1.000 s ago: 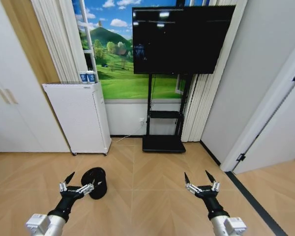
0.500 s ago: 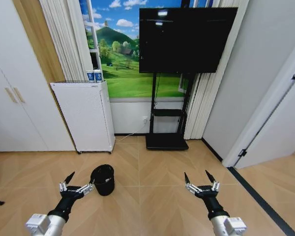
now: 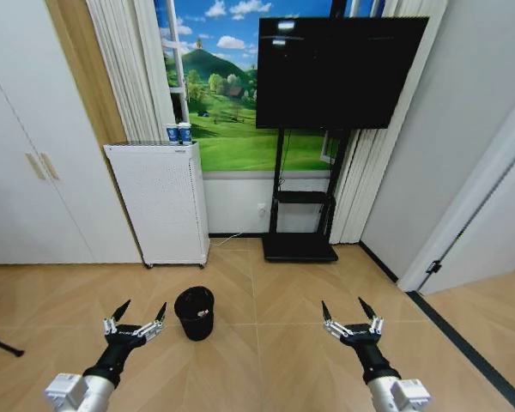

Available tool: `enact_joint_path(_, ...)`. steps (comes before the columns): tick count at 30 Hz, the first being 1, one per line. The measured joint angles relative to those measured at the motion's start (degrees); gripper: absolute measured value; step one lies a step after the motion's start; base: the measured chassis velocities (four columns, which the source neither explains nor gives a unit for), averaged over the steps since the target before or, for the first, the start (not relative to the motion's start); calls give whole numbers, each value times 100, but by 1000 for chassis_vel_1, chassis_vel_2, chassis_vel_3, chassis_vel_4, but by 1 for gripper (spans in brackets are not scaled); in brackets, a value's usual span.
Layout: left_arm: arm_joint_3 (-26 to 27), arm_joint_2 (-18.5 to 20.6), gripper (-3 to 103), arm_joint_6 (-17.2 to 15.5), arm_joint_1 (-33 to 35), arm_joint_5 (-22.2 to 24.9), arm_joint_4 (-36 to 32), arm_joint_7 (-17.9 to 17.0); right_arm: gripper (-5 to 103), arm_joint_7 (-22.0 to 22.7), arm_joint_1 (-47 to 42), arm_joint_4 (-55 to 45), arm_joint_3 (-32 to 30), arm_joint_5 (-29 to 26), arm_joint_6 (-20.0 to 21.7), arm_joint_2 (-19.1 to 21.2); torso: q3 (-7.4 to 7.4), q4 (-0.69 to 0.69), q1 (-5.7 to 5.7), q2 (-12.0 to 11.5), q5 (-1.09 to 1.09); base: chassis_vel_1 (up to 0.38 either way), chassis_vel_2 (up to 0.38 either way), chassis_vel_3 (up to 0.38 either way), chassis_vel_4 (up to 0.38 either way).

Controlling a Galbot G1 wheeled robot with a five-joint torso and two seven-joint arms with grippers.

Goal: Pick up the trash bin and place the garbage on the floor into it.

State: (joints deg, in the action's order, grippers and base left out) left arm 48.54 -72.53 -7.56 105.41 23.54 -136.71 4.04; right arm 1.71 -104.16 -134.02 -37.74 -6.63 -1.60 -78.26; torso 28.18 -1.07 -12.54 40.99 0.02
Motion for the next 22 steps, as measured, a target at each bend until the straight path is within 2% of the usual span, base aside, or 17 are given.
enact_joint_path(9, -2, 0, 100, 0, 0, 0, 0, 2, 100, 0, 0, 0, -1, 0, 0, 1, 0, 0, 0, -1, -2, -25, -26, 28, 18)
enact_joint_path(16, -1, 0, 100, 0, 0, 0, 0, 2, 100, 0, 1, 1, 0, 0, 0, 1, 0, 0, -1, -2, -3, 64, -28, -72, 36)
enact_joint_path(22, -1, 0, 100, 0, 0, 0, 0, 2, 100, 0, 0, 1, 0, 0, 0, 0, 0, 0, -2, -2, -3, 136, -158, -137, 138)
